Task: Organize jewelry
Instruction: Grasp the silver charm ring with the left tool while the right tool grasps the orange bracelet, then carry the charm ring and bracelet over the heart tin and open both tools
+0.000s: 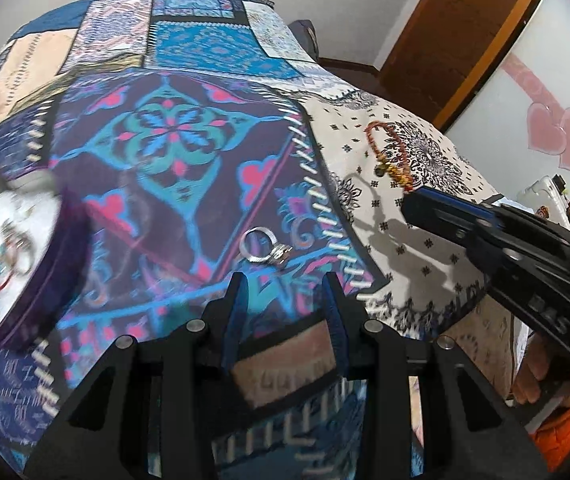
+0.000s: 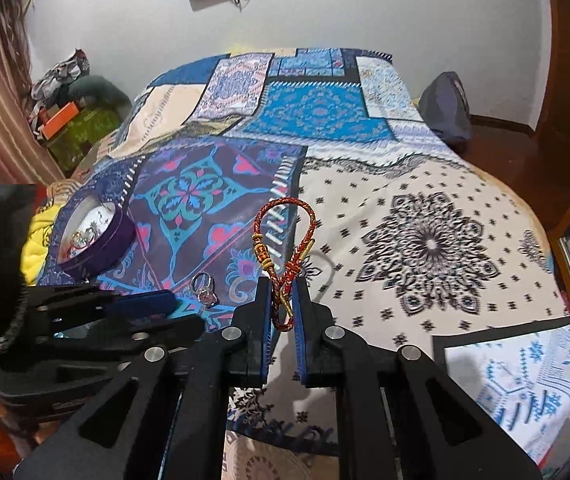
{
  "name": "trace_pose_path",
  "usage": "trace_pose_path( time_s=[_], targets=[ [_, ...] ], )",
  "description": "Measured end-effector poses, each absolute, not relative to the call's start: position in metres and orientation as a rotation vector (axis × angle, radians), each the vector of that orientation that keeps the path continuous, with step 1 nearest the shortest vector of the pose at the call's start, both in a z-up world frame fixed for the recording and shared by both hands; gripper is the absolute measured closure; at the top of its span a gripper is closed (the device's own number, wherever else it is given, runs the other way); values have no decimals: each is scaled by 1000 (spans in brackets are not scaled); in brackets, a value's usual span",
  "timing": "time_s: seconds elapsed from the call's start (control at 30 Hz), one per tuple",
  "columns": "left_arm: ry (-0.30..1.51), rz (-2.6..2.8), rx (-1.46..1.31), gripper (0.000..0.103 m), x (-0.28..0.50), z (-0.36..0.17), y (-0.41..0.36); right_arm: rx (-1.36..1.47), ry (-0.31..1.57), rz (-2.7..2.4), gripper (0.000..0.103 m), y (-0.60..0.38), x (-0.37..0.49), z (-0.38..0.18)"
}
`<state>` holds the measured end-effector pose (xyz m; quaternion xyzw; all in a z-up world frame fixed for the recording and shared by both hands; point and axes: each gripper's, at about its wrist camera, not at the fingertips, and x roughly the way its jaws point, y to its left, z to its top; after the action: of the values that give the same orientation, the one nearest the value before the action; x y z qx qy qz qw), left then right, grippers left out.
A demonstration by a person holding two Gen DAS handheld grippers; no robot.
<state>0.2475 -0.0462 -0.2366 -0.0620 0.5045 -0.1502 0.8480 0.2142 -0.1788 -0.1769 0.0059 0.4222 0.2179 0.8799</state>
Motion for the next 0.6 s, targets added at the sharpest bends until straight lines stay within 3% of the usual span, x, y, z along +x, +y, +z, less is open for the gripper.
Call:
trace_pose_path(
  time_s=[0.07,0.27,0.6],
  targets=[
    [1065,-297,-113,67,255,-240,-50,27,876,458,94,-181,215,-175],
    [1067,-259,-97,92,267,-244,-52,43,866,466,94,-183,215,-174],
    [1001,-208,-113,92,245,-220,-29,32,841,492,94,-172,212,-163]
  ],
)
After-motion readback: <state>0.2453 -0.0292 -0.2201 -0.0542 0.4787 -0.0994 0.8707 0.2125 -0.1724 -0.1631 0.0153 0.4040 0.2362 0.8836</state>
